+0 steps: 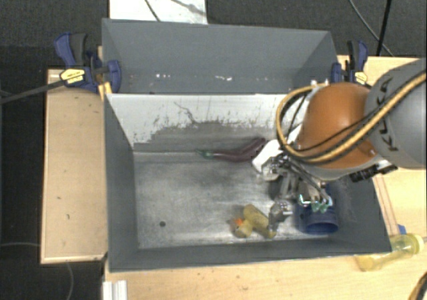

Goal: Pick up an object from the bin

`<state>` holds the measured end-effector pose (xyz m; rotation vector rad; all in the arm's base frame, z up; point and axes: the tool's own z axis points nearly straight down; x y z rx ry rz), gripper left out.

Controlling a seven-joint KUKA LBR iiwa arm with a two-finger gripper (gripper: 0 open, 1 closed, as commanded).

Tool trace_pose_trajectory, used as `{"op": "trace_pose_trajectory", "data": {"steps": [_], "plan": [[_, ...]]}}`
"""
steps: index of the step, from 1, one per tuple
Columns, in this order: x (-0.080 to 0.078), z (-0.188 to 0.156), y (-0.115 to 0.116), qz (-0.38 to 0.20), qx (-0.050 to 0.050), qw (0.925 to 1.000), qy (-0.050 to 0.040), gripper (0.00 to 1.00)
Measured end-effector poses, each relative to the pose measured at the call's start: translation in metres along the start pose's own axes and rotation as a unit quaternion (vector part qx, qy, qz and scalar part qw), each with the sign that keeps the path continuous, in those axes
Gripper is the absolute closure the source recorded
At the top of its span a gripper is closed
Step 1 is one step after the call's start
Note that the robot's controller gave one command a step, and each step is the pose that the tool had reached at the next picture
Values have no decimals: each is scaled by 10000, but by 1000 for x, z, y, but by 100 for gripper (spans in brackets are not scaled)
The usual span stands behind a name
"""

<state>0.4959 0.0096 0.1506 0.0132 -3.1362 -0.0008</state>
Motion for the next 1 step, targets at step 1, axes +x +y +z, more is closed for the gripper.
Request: {"op": "trace_pose_trajectory", "data": {"steps": [1], "plan": [[-2, -4, 0, 2, 0, 10000, -39, 0]]}}
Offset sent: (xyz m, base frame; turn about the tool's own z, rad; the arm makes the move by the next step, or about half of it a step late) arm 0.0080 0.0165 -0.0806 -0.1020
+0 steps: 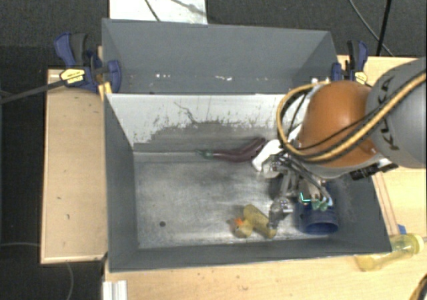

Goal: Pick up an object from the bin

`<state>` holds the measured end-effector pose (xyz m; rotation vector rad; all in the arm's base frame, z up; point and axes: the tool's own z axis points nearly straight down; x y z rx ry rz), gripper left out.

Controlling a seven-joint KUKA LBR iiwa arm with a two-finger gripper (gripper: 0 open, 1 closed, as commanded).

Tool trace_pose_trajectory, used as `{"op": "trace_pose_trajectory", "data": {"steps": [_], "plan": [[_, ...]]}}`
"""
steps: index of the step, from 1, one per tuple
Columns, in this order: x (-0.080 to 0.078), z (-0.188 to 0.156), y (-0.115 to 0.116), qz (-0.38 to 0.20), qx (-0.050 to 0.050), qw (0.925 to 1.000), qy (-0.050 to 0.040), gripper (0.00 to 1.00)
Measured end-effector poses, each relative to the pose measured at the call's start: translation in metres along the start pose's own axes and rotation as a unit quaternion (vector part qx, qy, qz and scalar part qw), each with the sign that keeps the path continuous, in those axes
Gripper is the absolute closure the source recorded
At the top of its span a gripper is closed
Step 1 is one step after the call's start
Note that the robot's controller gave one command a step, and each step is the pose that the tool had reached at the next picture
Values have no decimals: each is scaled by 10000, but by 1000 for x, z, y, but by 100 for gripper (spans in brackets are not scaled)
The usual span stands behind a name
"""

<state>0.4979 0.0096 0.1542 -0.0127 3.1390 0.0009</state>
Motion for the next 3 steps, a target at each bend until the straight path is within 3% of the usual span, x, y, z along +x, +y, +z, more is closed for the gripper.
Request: {"op": "trace_pose_trajectory", "data": {"steps": [1, 2, 3], "plan": [[-5, 75, 18, -514, -10, 9986, 135, 100], [-5, 76, 18, -513, -12, 9986, 138, 100], [-3, -75, 31, -817, 0, 9967, -13, 100]]}}
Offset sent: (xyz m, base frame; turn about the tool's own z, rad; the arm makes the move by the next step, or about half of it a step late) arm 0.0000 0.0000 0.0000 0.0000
